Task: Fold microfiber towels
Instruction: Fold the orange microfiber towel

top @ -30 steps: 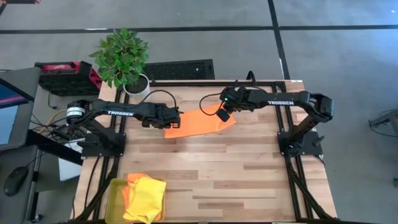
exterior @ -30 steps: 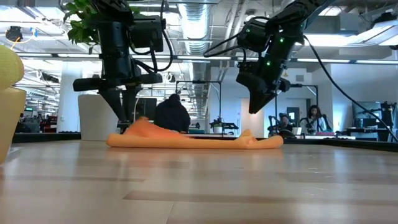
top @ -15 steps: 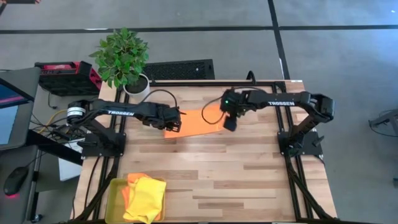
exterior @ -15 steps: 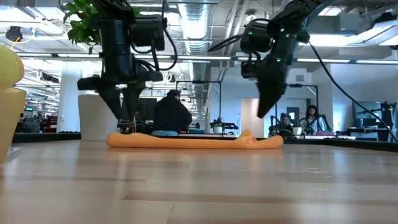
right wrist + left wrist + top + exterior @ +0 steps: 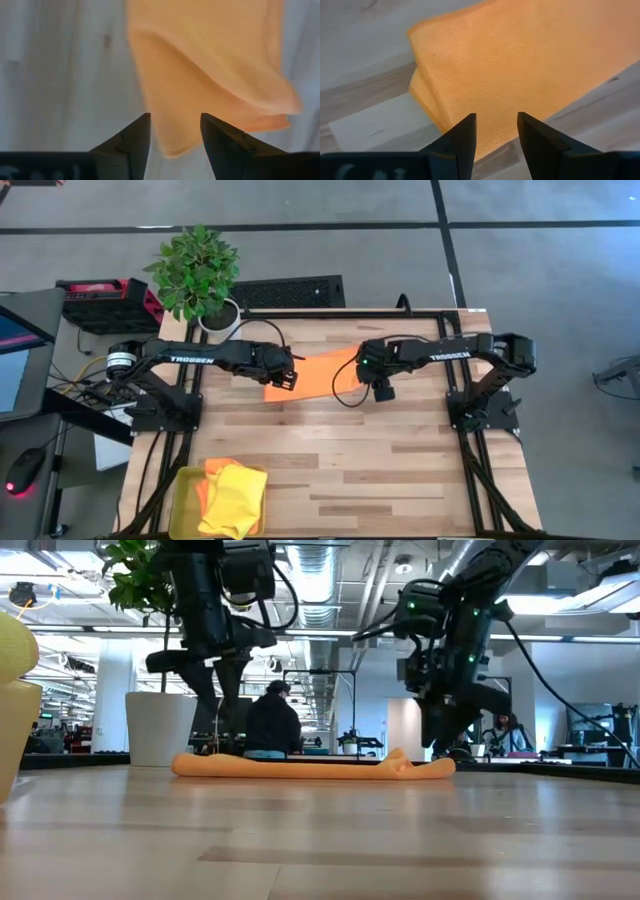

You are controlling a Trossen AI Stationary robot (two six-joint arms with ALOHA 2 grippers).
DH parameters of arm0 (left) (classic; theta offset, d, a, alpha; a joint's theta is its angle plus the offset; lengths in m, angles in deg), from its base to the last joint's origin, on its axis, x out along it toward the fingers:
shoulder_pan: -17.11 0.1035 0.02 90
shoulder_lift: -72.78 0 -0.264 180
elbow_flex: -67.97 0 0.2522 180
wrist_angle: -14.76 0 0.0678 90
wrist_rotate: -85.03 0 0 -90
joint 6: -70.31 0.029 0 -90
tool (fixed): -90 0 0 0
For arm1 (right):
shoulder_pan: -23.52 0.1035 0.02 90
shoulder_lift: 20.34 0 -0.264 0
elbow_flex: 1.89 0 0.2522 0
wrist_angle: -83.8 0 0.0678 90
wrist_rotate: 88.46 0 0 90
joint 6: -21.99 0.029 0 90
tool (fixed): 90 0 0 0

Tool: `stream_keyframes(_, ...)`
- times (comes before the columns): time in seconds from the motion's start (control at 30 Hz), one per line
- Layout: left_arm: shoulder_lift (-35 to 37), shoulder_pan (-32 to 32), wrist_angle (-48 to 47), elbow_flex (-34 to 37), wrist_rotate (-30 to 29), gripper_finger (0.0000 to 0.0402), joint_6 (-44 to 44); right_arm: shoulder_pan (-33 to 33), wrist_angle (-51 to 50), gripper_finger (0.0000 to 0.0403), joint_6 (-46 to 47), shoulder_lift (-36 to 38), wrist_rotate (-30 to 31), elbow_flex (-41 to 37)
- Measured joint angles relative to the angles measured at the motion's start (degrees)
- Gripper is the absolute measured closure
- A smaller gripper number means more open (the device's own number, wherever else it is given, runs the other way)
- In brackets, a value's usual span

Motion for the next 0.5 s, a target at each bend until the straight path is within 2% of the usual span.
stream_keyframes(0.27,0.0,-3.4,0.0,-4.7,-1.3,0.0267,5.4,-3.0,-0.1,0.0219,-1.1,-1.0,-1.3,-2.0)
stream_keyframes(0.5,0.0,-4.6,0.0,-8.6,-2.0,0.0267,6.8,-2.9,4.6,0.0223,-3.6,-4.3,0.1,-4.0)
